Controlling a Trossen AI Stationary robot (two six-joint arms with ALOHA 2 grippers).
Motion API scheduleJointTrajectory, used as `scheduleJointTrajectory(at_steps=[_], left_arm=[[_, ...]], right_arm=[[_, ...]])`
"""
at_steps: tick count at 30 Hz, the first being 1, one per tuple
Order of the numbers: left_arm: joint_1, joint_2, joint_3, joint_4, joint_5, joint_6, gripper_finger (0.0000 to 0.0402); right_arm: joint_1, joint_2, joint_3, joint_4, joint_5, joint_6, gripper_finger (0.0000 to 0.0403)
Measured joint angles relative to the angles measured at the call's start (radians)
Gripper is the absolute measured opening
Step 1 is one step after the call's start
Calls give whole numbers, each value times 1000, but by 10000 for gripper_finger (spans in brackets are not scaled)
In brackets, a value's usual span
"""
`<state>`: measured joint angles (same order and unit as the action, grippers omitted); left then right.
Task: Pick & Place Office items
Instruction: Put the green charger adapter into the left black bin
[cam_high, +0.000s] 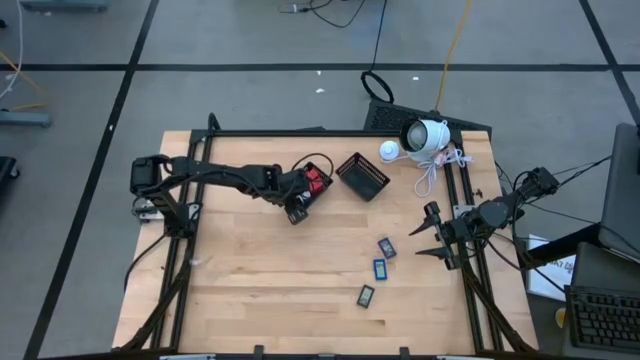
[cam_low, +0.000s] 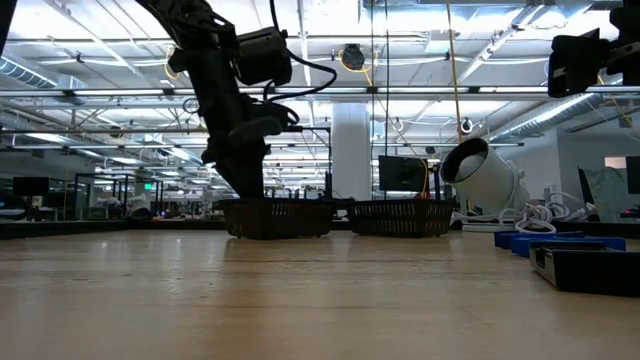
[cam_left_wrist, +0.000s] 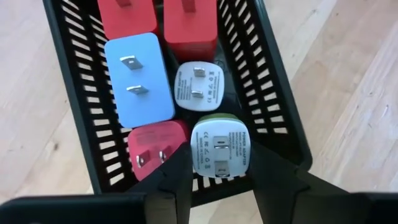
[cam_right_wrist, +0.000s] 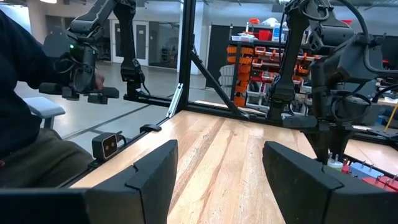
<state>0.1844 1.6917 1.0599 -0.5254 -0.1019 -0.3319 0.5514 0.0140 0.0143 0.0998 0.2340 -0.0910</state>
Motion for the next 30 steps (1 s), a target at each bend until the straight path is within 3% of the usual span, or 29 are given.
scheduleJointTrajectory(at_steps=[30], left_arm=[[-1,30,43,-2,26,-10,147]], right_arm=[[0,0,0,0,0,0,224]])
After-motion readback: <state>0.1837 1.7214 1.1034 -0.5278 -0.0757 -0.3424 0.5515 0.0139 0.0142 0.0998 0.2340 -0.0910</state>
